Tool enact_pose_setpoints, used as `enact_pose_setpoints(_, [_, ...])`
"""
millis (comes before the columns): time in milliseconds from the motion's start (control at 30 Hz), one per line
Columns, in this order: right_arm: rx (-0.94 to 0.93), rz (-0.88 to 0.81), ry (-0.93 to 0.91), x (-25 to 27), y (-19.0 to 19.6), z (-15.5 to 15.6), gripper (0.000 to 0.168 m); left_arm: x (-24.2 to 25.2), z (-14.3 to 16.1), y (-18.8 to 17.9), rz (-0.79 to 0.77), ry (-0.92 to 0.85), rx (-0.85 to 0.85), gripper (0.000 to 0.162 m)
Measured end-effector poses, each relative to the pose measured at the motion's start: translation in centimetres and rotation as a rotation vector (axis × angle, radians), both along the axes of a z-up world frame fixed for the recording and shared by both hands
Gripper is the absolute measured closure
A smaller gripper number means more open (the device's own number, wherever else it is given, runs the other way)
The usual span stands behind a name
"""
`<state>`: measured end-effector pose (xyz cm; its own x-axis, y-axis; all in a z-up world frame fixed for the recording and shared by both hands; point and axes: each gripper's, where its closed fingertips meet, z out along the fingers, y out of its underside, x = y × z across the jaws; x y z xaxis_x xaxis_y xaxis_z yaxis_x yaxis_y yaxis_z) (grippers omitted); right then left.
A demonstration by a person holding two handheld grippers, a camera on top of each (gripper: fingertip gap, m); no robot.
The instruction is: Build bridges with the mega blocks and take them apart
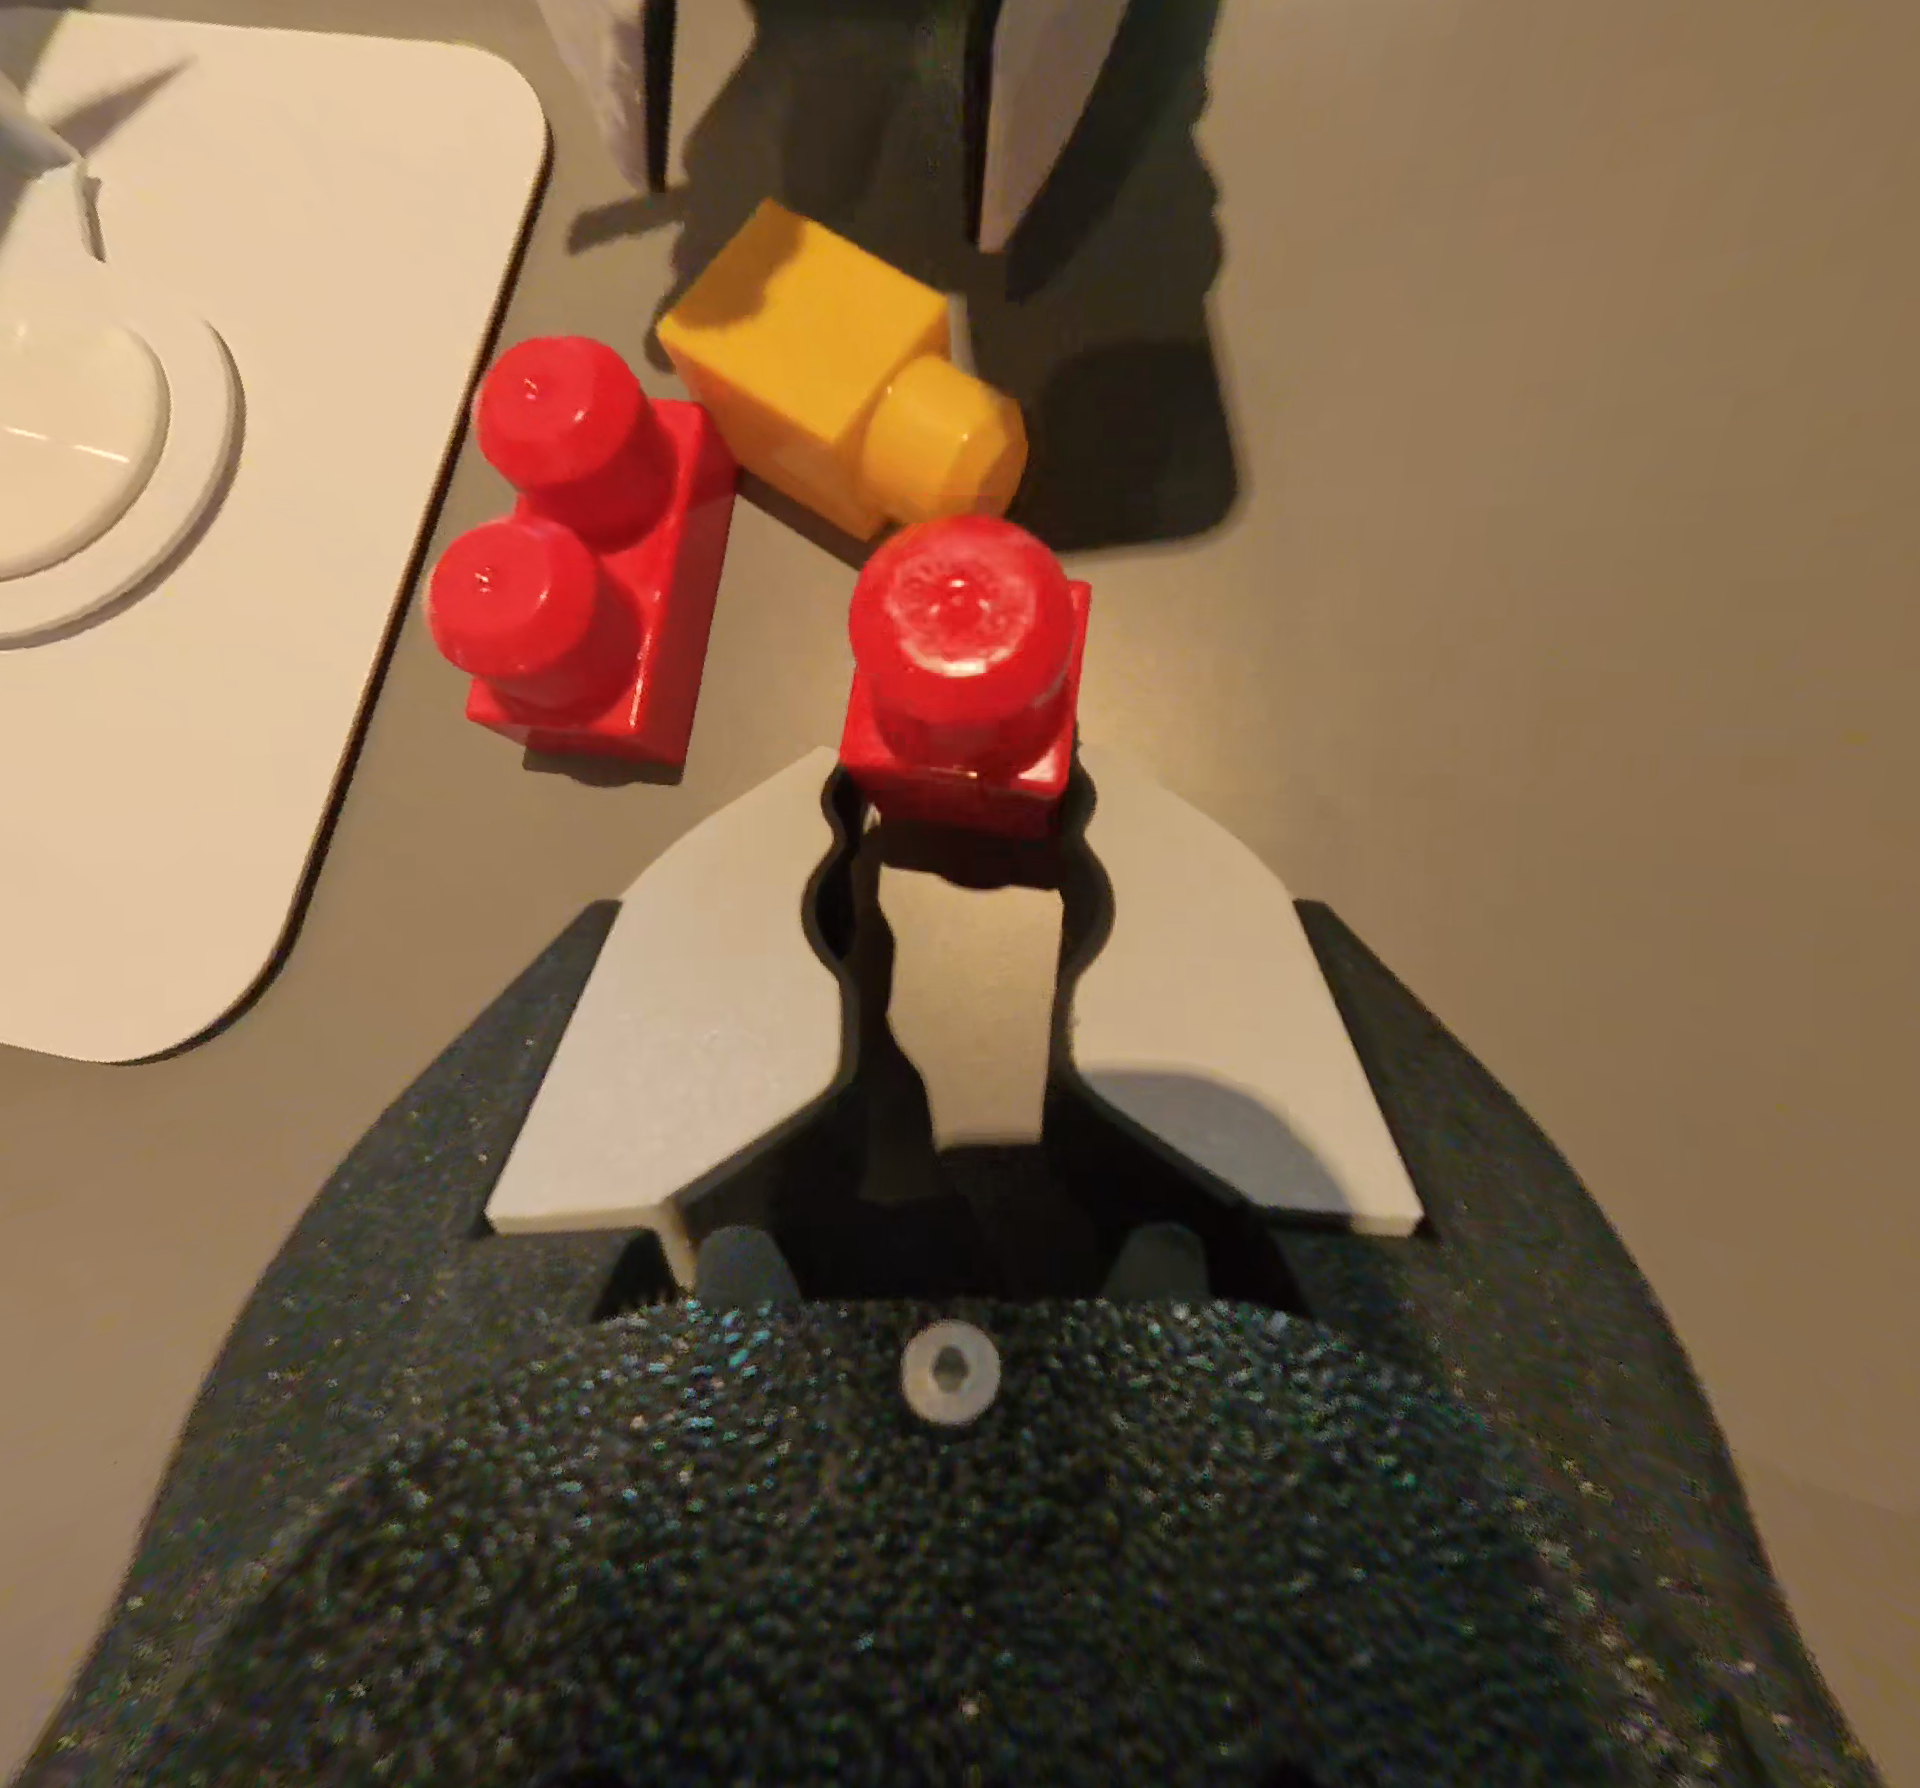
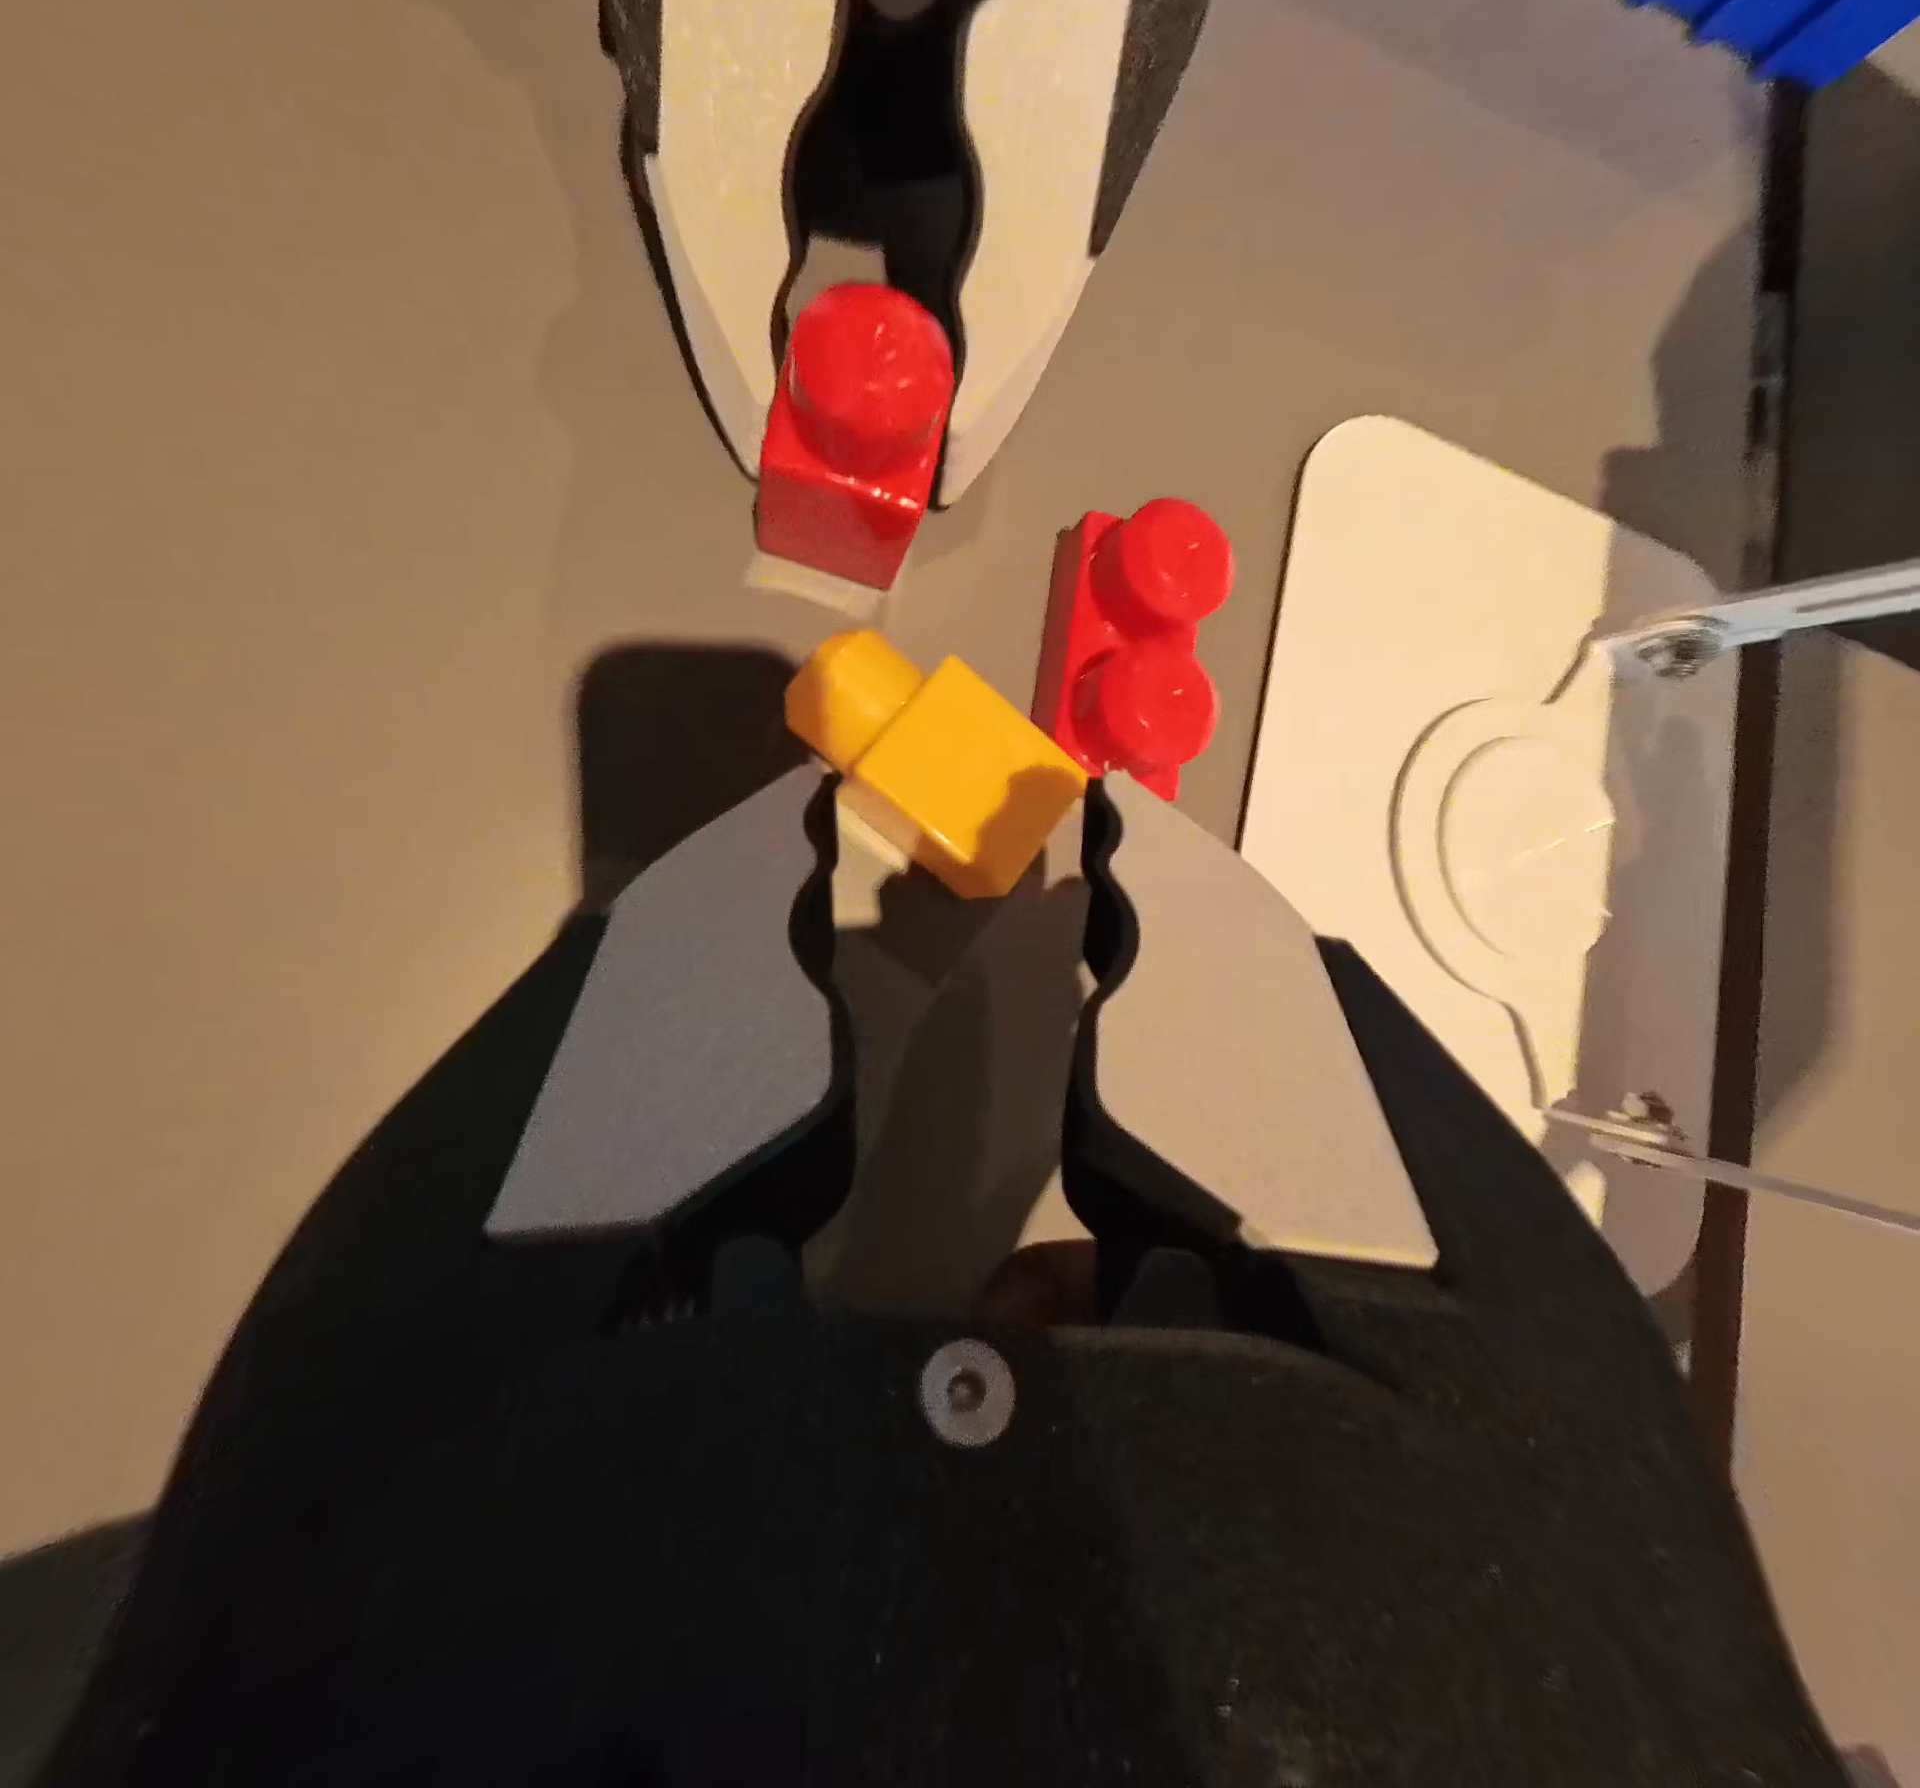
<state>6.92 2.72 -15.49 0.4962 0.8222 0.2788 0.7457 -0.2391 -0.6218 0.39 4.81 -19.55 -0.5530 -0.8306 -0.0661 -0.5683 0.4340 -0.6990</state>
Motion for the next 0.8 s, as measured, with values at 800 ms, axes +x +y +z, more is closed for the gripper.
enact_pose_setpoints(800, [-0.023, 0.176, -0.464, -1.2, 1.4, -2.9, 0.117, -0.1, 0.0, -0.2, -0.017, -0.003, 0.003, 0.125])
